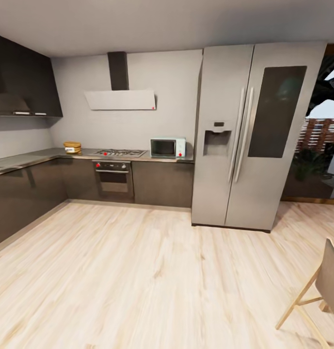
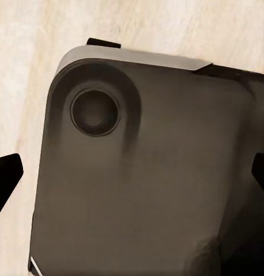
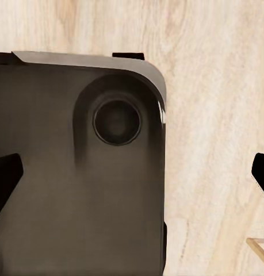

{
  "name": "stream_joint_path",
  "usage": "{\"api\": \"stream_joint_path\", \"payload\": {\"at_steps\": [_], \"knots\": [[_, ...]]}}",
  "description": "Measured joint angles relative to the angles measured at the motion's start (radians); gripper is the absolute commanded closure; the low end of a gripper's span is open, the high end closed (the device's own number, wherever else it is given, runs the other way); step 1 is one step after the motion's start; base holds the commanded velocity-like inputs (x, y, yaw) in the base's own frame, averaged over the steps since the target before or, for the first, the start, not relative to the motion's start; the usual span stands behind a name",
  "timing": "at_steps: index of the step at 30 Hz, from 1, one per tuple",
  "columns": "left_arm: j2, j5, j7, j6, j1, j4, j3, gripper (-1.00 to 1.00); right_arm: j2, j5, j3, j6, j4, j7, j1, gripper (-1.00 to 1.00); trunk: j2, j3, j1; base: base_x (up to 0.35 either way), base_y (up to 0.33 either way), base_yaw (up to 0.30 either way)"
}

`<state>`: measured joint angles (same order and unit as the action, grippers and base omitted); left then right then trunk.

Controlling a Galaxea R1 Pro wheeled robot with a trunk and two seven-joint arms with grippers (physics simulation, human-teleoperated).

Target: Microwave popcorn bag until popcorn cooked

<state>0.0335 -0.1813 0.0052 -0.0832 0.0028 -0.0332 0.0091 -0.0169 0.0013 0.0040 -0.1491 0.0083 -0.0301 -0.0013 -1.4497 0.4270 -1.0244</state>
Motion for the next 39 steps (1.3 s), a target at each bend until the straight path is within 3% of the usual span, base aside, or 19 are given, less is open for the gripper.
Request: {"api": "stream_joint_path", "payload": {"at_steps": [39], "knots": [[0.0, 0.0, -0.002, 0.0, 0.0, 0.0, -0.002, -1.0, 0.0, 0.001, 0.0, 0.002, 0.0, 0.0, 0.0, -1.0, 0.0, 0.0, 0.0, 0.326, 0.049, 0.0]]}}
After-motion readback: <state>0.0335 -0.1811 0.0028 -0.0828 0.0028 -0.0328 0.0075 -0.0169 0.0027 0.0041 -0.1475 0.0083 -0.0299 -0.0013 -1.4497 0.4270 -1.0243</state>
